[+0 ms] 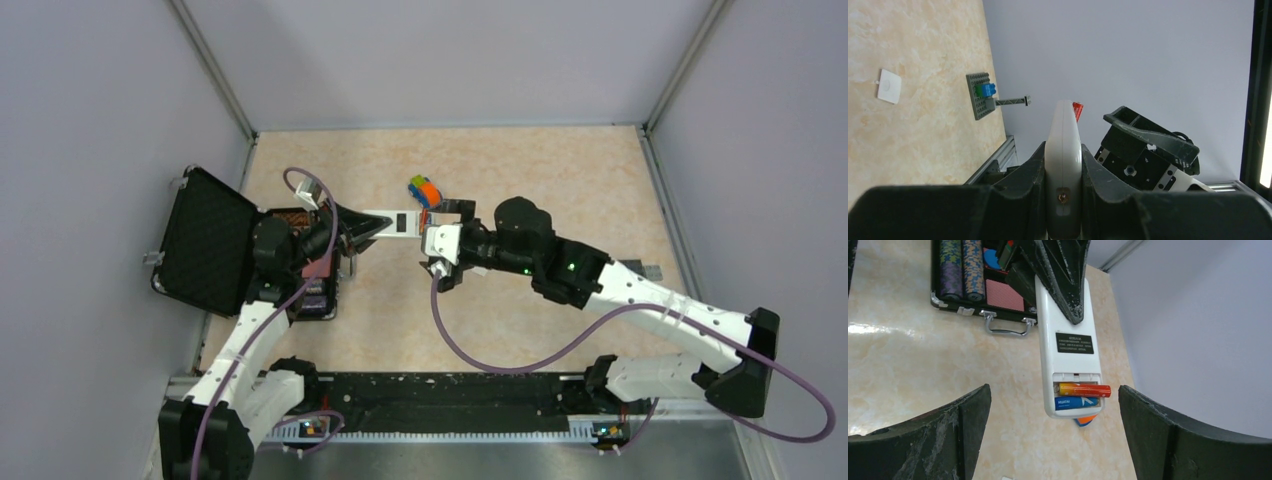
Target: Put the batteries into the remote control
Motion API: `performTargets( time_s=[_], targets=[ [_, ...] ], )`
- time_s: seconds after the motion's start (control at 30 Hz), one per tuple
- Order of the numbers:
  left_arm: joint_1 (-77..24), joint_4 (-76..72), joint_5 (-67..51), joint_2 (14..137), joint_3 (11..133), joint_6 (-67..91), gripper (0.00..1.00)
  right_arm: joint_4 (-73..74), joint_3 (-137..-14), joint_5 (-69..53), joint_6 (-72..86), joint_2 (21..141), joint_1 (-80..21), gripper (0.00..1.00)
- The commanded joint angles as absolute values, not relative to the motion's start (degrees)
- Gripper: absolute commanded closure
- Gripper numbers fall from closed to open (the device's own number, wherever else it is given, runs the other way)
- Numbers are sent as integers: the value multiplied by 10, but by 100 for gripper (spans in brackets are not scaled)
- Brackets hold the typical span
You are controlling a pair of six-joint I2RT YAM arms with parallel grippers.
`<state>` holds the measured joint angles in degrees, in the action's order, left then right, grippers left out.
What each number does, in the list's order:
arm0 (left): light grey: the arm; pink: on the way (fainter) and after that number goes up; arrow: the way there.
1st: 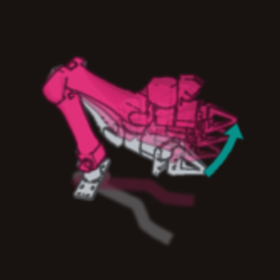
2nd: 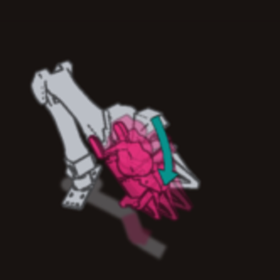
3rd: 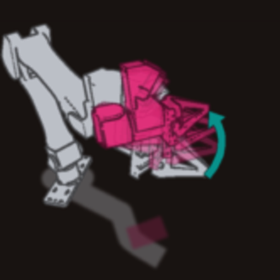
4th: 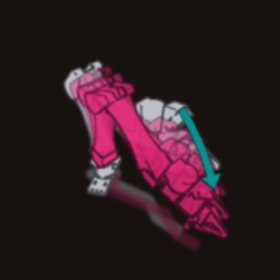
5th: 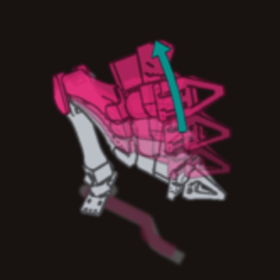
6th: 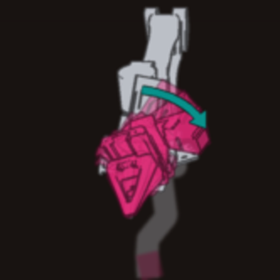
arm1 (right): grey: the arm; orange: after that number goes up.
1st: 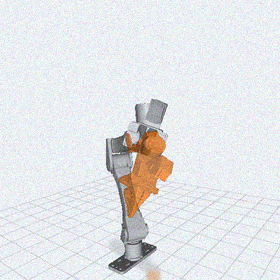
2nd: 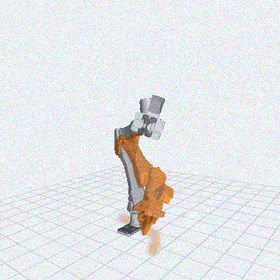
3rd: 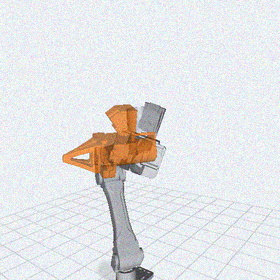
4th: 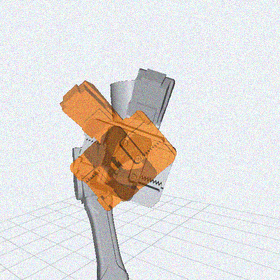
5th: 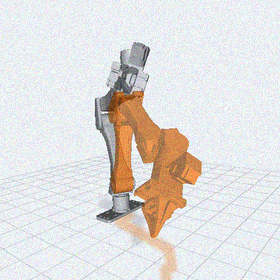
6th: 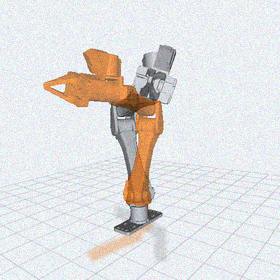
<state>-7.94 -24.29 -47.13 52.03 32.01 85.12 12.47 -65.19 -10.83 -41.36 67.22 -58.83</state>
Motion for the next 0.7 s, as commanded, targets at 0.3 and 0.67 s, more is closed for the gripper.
performTargets(
  time_s=[0.3, 0.67],
  targets=[
    [-80, -280, -504, 518, 349, 883, 100, 69, -665, -54, -411, 711, -588, 7],
    [-80, -278, -500, 519, 345, 898, 100, 87, -670, -57, -412, 712, -588, 16]
  ],
)
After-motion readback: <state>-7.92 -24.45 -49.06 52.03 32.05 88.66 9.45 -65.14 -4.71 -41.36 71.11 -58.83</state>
